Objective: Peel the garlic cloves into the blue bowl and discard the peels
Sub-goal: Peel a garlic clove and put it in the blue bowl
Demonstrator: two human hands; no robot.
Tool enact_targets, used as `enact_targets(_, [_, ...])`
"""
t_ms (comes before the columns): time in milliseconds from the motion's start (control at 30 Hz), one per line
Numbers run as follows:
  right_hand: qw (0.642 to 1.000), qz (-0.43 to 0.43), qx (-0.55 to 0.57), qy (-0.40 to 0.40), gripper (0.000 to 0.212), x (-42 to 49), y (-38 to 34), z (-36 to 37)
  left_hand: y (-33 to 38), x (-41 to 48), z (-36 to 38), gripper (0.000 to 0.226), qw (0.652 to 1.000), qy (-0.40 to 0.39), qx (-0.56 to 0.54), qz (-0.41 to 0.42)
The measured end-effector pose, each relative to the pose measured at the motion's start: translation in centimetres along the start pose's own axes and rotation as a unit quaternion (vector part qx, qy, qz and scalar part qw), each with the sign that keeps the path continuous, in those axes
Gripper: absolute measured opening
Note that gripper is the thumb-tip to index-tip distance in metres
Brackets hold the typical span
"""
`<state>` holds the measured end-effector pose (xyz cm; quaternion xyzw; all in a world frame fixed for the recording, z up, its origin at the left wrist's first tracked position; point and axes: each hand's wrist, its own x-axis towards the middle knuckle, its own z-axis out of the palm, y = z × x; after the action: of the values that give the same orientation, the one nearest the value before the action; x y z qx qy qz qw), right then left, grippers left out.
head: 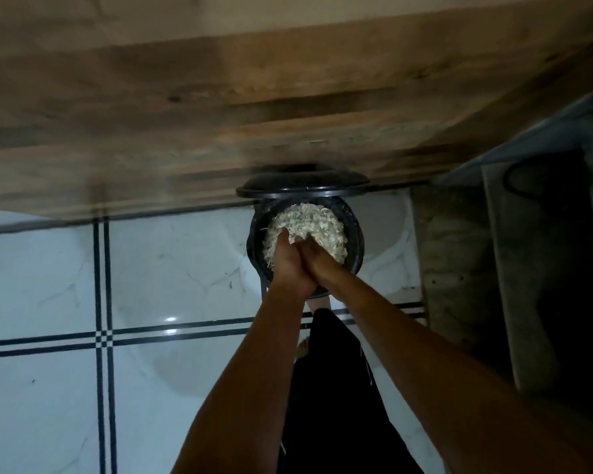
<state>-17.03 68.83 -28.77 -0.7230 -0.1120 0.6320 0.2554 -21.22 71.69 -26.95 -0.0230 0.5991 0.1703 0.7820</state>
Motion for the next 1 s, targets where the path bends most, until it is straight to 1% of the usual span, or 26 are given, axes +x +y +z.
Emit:
enact_targets(67, [0.996, 0.04, 0.076, 0.017, 0.051, -0.7, -0.5, -0.2, -0.5, -1.6, 0.3, 0.054, 0.997, -0.017, 0.074, 0.019])
enact_targets(133, [0.971, 0.058, 0.231, 0.026, 0.048, -2.5, -1.6, -0.3, -0.8, -3.7, 0.5, 0.049, 0.983, -0.012, 0.171, 0.064])
enact_targets(167, [0.955, 0.038, 0.292, 0.03, 0.04, -3.7, -2.3, -0.5, -0.7, -4.6, 0.7, 0.046, 0.975, -0.013, 0.204, 0.09])
enact_targets(233, [0.94, -0.023, 0.337, 0.053, 0.023, -7.0, -3.8, -2.0, -0.2, -6.5, 1.5, 0.044, 0.963, -0.032, 0.233, 0.13])
enact_targets(267, [0.931, -0.055, 0.353, 0.073, 0.019, -8.9, -4.3, -2.9, 0.0, -7.7, 2.0, 0.042, 0.96, -0.043, 0.233, 0.146])
enact_targets(300, [0.92, -0.086, 0.371, 0.09, 0.017, -11.1, -4.6, -4.1, 0.2, -9.2, 2.7, 0.036, 0.957, -0.054, 0.234, 0.163])
enact_targets(367, [0.898, -0.133, 0.399, 0.125, 0.022, -15.9, -4.8, -6.6, -0.1, -13.2, 4.5, 0.024, 0.946, -0.075, 0.247, 0.198])
enact_targets(433, [0.873, -0.163, 0.431, 0.161, 0.024, -21.1, -4.6, -9.0, -1.4, -17.3, 6.7, 0.023, 0.935, -0.1, 0.258, 0.22])
enact_targets(500, [0.836, -0.199, 0.471, 0.202, 0.018, -26.1, -3.5, -11.7, -3.8, -21.1, 9.2, 0.019, 0.918, -0.148, 0.278, 0.239])
enact_targets(567, [0.786, -0.24, 0.516, 0.242, 0.012, -31.2, -1.8, -14.4, -7.5, -24.7, 11.9, 0.014, 0.894, -0.211, 0.311, 0.244])
enact_targets(667, [0.705, -0.297, 0.566, 0.308, 0.008, -38.4, 2.4, -18.3, -14.5, -29.7, 15.1, 0.016, 0.85, -0.314, 0.364, 0.215])
enact_targets(733, [0.657, -0.313, 0.587, 0.354, 0.007, -42.7, 6.0, -20.6, -19.8, -32.6, 16.4, 0.017, 0.815, -0.373, 0.401, 0.191])
enact_targets(800, [0.609, -0.323, 0.606, 0.395, 0.011, -46.8, 10.1, -22.4, -25.2, -35.2, 17.0, 0.019, 0.782, -0.424, 0.425, 0.166])
enact_targets(900, [0.542, -0.335, 0.627, 0.448, 0.013, -52.3, 16.8, -24.3, -33.5, -38.5, 16.8, 0.019, 0.737, -0.472, 0.466, 0.125])
enact_targets(1000, [0.503, -0.33, 0.626, 0.495, 0.012, -56.9, 23.5, -25.6, -41.6, -41.0, 15.5, 0.017, 0.697, -0.503, 0.504, 0.082])
